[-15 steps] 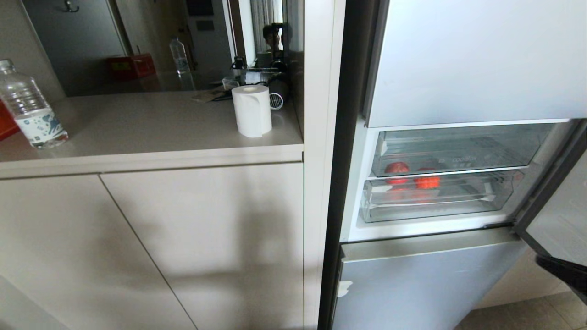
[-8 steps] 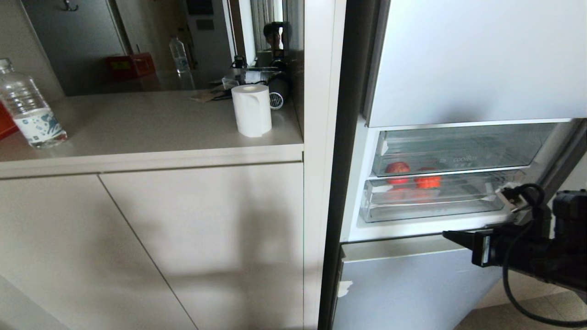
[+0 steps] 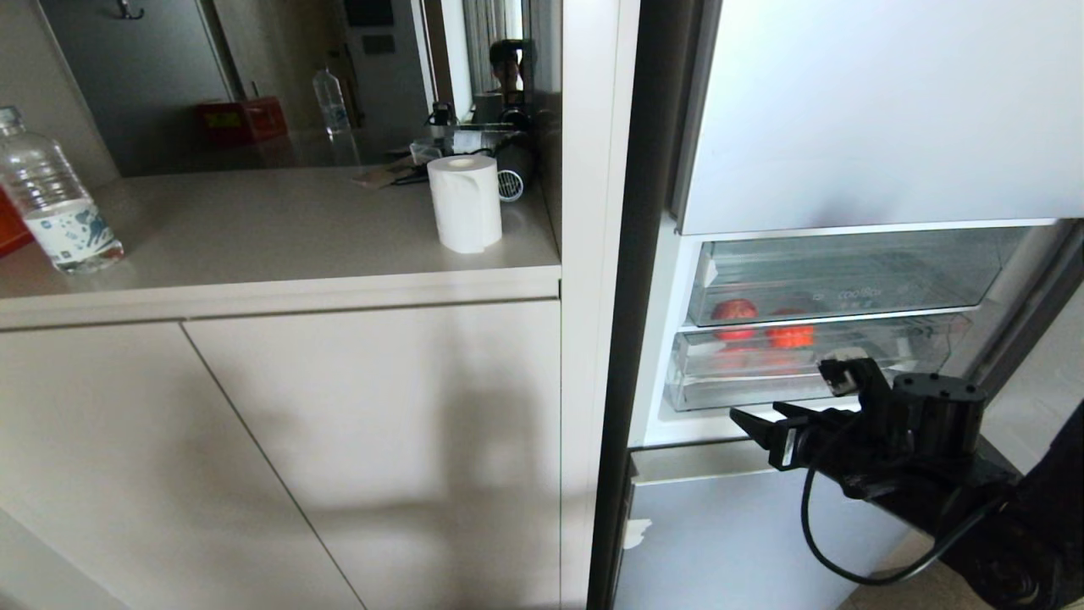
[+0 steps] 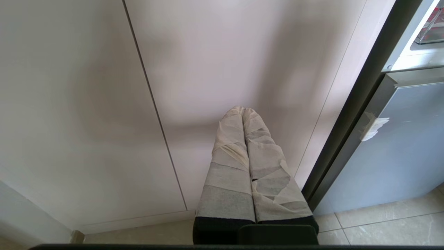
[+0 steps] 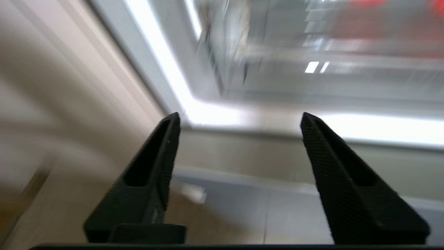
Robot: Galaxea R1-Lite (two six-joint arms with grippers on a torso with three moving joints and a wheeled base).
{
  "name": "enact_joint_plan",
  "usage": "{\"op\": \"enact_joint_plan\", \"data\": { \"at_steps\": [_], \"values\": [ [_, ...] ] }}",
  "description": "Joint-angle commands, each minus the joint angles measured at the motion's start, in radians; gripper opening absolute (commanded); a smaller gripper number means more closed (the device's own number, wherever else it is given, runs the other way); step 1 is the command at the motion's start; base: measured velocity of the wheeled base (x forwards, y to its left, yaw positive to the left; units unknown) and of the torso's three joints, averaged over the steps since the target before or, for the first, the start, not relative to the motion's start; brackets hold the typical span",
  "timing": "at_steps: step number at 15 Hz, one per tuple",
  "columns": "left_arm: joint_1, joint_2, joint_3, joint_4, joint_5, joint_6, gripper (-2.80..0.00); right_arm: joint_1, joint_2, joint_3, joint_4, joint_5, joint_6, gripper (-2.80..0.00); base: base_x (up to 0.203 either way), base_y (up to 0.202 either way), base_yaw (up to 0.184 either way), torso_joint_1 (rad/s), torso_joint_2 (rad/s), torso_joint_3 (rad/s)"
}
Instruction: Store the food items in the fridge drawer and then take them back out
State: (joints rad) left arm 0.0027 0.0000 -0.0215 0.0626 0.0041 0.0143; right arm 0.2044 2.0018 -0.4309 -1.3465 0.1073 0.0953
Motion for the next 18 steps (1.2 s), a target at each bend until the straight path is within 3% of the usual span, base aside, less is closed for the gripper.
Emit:
{"op": "enact_joint_plan", "data": {
  "at_steps": [1,3,18],
  "values": [
    [0.0,0.002,0.0,0.0,0.0,0.0,-2.8,0.038,0.134,0.005,-0.174,-0.061,-0.017,0.0,0.0,0.0,0.0,0.0,0.0,0.0],
    [0.0,0.002,-0.002,0.0,0.0,0.0,-2.8,0.076,0.146,0.004,-0.183,-0.077,-0.065,0.0,0.0,0.0,0.0,0.0,0.0,0.0],
    [-0.001,0.002,0.0,0.0,0.0,0.0,-2.8,0.091,0.314,-0.277,-0.184,-0.146,-0.072,0.0,0.0,0.0,0.0,0.0,0.0,0.0]
  ]
}}
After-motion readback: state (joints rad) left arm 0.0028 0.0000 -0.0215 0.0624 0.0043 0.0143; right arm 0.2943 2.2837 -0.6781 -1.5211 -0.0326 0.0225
